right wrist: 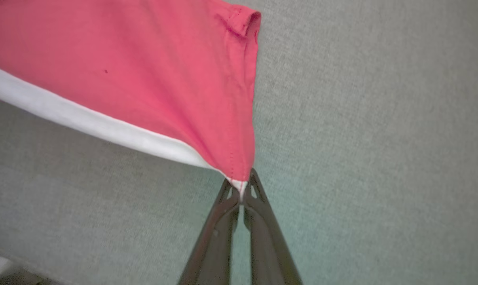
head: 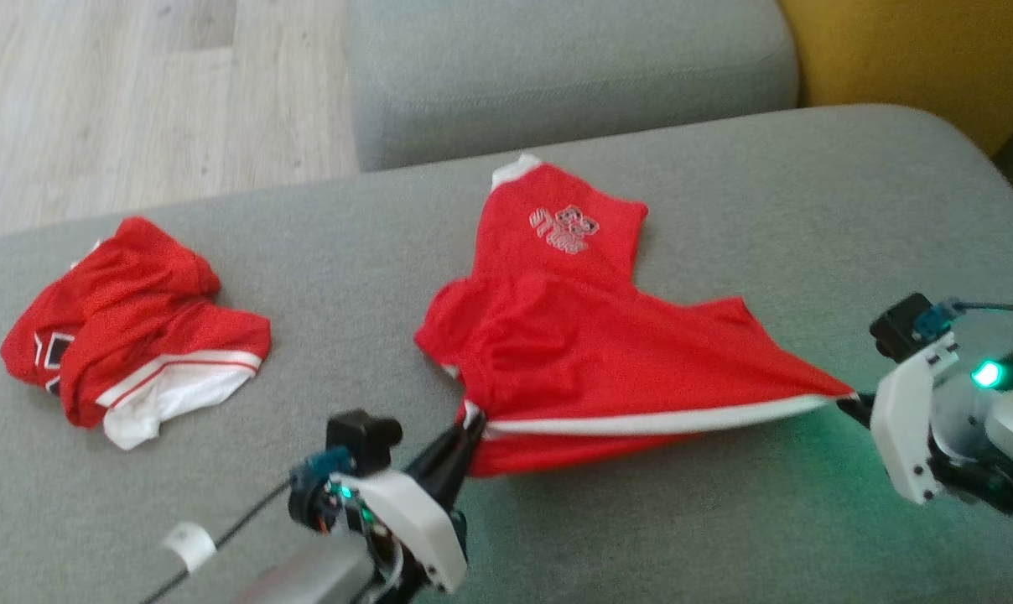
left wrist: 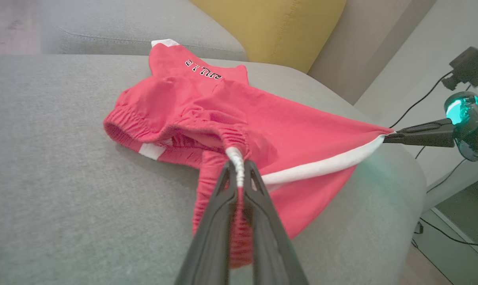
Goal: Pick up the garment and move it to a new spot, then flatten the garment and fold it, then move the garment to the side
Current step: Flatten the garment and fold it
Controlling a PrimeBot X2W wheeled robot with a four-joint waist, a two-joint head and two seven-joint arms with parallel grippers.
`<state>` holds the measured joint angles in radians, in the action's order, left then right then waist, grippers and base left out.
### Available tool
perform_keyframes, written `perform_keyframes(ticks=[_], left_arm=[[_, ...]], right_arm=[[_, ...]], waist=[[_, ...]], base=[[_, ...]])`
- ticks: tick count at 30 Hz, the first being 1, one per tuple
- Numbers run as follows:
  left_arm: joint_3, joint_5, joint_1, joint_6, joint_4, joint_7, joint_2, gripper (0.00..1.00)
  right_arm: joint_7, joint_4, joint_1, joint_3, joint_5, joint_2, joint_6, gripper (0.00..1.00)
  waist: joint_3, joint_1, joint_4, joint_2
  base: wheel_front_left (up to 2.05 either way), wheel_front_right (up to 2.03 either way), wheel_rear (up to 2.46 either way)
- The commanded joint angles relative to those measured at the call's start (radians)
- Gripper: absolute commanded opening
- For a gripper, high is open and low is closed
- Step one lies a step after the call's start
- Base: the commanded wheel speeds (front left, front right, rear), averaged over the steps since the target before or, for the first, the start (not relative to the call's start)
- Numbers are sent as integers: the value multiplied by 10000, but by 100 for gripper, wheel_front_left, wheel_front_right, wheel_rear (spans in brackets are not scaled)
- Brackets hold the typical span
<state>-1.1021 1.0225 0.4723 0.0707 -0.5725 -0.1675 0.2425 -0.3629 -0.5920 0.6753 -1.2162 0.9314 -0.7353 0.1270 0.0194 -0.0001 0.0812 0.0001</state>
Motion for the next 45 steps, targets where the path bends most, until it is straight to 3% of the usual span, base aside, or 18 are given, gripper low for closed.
perform_keyframes(ticks=[1,5,10,20,29,38,45], left_arm=[[261,45,316,-73,306,-124,231,0],[218,77,-143,-421,1126,-148,432,0],[396,116,-264,-859,1927,-167,742,0],[783,-130,779,-1306,2237,8,960,0],[914,-272,1954,-1211,1675,284,607,0],[843,-270,3087,-674,536,455,-396,0],[794,-346,3737,-340,-234,391,-957,0]], right_arm=[[-31,173,-21,80,104,-425,37,0],[-351,803,-230,8,530,-895,37,0],[58,1208,-171,400,615,-1146,37,0],[1379,863,1064,1472,-424,-634,37,0],[1841,-181,2805,1828,-1454,297,37,0],[2244,-1915,4317,1143,-2237,1232,37,0],[2702,-2946,4889,820,-2306,1593,37,0]], waist=[[158,1,115,-1],[266,1,153,-1],[194,1,79,-1],[-670,1,-542,-1],[-1993,1,-1677,-1],[-3134,1,-2898,-1],[-3587,1,-3268,-1]], base=[[0,0,0],[0,0,0],[0,0,0],[0,0,0],[0,0,0],[0,0,0],[0,0,0]])
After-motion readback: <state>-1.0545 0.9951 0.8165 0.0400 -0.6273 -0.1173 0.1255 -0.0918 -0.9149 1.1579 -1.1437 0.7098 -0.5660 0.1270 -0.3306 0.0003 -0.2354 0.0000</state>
